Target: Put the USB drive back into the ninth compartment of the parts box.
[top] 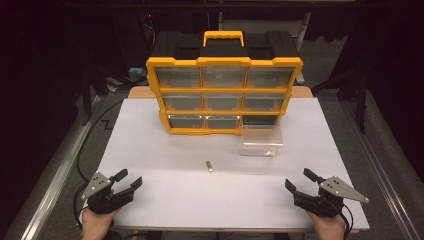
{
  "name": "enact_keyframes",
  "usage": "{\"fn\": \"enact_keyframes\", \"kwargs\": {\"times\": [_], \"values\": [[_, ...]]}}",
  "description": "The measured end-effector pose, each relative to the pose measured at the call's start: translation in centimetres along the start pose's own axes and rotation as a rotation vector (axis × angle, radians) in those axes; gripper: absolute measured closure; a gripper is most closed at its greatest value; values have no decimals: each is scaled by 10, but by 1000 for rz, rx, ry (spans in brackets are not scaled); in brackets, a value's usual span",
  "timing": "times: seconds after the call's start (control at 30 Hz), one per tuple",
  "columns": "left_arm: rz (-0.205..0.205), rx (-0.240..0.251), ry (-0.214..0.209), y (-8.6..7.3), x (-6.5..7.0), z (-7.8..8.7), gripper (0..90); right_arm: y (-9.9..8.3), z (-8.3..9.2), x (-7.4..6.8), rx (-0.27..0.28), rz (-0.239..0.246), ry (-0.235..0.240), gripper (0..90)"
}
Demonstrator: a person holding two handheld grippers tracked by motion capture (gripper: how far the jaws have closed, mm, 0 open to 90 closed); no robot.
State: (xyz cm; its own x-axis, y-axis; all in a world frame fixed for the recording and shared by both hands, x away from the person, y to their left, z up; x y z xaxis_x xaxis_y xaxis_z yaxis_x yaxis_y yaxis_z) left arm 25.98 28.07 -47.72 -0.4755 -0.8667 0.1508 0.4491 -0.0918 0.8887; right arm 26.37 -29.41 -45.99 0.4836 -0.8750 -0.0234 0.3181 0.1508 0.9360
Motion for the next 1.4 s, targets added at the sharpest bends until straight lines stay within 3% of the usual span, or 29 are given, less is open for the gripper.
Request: {"fn": "enact_keyframes", "kwargs": {"times": [0.8,1.4], "values": [[-3,0,-3,0,0,0,355,7,-25,-22,-10,34,79,234],[-6,-1,-5,0,0,0,356,12,-40,-35,-12,46,100,219]]}}
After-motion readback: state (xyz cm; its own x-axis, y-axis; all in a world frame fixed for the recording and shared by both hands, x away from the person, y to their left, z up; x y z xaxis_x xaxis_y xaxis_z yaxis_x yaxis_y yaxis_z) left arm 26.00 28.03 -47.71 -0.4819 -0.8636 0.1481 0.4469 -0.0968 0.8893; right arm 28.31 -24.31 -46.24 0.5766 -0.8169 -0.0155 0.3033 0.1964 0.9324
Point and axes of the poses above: each handheld gripper's, and its own axes: z roughly backward along the jaws, y roughly out of its top, x roughly to its right, the point moved 1 cm from there along -z, roughly forward along the jaws, and after that the axes turned 1 degree about z, right-handed, at the moved point
